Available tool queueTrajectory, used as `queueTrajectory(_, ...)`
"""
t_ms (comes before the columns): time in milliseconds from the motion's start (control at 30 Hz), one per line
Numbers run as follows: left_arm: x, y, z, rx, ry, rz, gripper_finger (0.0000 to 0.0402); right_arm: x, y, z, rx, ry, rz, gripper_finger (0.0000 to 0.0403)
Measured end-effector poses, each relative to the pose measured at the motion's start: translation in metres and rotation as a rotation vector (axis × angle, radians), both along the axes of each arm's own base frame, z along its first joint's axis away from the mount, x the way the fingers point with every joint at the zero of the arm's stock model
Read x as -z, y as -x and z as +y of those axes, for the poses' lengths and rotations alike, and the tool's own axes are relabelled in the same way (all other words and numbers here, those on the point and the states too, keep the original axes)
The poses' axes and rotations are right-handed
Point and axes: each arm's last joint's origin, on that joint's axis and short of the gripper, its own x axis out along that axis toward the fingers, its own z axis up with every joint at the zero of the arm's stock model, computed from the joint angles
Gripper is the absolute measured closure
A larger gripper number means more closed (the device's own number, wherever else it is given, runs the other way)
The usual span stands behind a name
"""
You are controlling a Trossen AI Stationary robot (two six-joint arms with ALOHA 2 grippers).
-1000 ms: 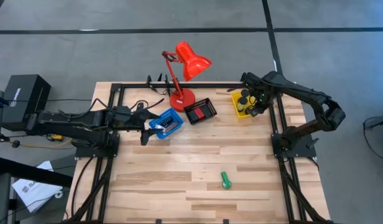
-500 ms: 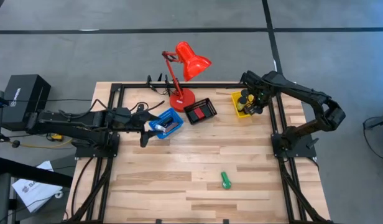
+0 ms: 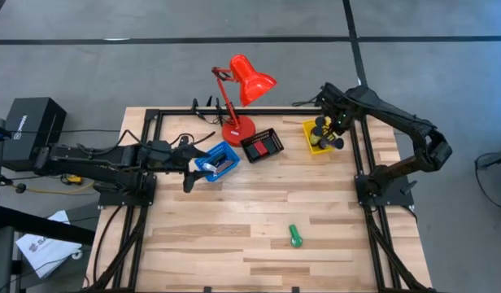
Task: Pick & Place Office items
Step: Put the blue hourglass into the yellow bin
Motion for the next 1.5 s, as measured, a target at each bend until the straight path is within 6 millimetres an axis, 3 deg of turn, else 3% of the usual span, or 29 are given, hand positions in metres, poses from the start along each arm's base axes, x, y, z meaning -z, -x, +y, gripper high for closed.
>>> queueTrajectory(133, 0.000, 0.000, 0.000, 0.000, 0.000, 0.000, 0.0116, 0.000, 0.002, 0.003, -0.055, -0.031, 0.032, 0.0373)
queueTrajectory(400, 0.000, 0.000, 0.000, -0.001, 0.000, 0.000, 0.0116, -0.001, 0.000, 0.004, -0.067, -0.014, 0.053, 0.0261)
queueTrajectory(633, 0.000, 0.000, 0.000, -0.001, 0.000, 0.000, 0.0116, -0.018, 0.012, 0.015, 0.003, 0.097, -0.071, 0.0203)
queueTrajectory(833, 0.000, 0.000, 0.000, 0.000, -0.007, 0.001, 0.0116, -0.009, 0.037, 0.038, 0.024, 0.173, -0.203, 0.0186)
queueTrajectory(1067, -0.001, -0.001, 0.000, -0.002, -0.009, -0.014, 0.0116, 0.010, 0.046, 0.049, -0.075, 0.251, -0.273, 0.0184)
queueTrajectory(1500, -0.004, -0.001, 0.000, -0.002, -0.006, -0.039, 0.0116, 0.045, 0.035, 0.039, -0.086, 0.148, -0.173, 0.0166)
